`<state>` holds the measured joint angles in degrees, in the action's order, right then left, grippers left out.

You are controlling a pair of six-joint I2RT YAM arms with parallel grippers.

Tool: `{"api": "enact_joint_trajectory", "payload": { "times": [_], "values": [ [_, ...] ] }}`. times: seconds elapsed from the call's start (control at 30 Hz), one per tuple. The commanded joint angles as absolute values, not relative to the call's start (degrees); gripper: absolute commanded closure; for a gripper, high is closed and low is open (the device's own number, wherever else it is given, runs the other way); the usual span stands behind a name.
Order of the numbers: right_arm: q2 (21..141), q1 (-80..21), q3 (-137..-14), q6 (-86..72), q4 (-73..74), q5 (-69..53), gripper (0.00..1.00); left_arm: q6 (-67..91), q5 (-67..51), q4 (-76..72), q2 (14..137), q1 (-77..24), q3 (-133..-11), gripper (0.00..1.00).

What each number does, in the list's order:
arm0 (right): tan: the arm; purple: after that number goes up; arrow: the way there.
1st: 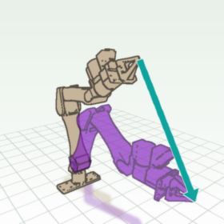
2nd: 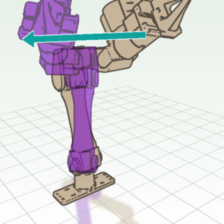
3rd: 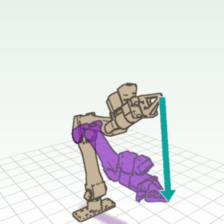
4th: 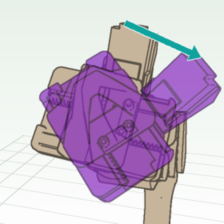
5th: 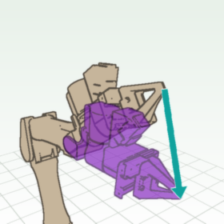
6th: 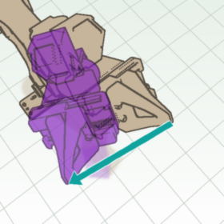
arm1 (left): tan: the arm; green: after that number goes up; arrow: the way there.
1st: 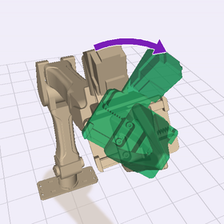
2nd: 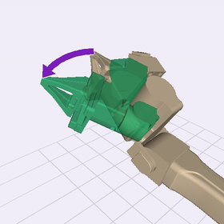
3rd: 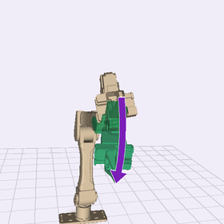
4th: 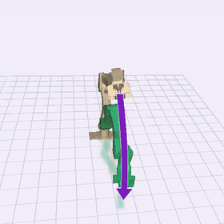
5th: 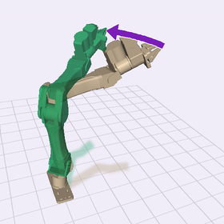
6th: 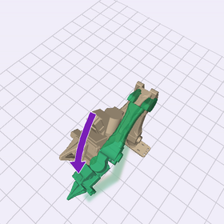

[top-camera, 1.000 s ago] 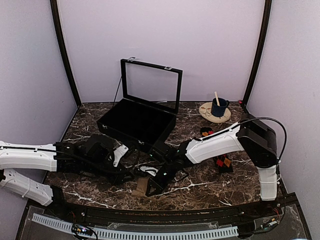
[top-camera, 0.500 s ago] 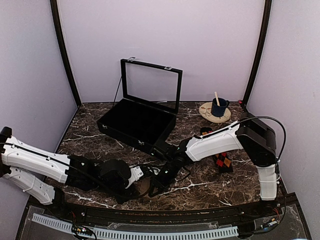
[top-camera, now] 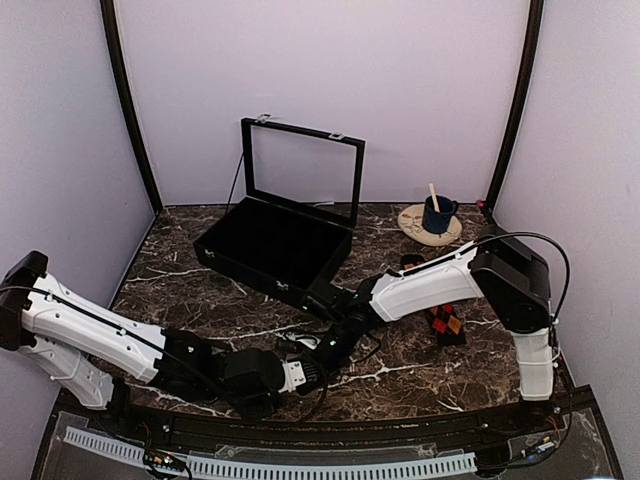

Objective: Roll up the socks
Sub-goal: Roll the sock at the center of the board.

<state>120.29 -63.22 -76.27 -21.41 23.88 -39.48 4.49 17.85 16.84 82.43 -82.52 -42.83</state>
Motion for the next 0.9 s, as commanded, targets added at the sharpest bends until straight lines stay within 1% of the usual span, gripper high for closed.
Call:
{"api": "enact_joint_trajectory", "payload": {
  "times": [0.0,0.6,0.87],
  "values": [
    [122.5,-62.9,-76.4,-21.6,26.7,-38.8,1.0,-0.4,21.0,17.4,83.7,-82.8,-43.7,0.63],
    [122.4,-62.6,-75.9,-21.6,26.9,-40.3,1.0,-7.3,21.1,13.3,89.3,-82.8,-43.1,0.62],
    [122.1,-62.6,-75.6,-21.6,26.7,-40.6,1.0,-9.0,20.3,13.8,91.6,-82.7,-43.8,0.67]
  ]
}}
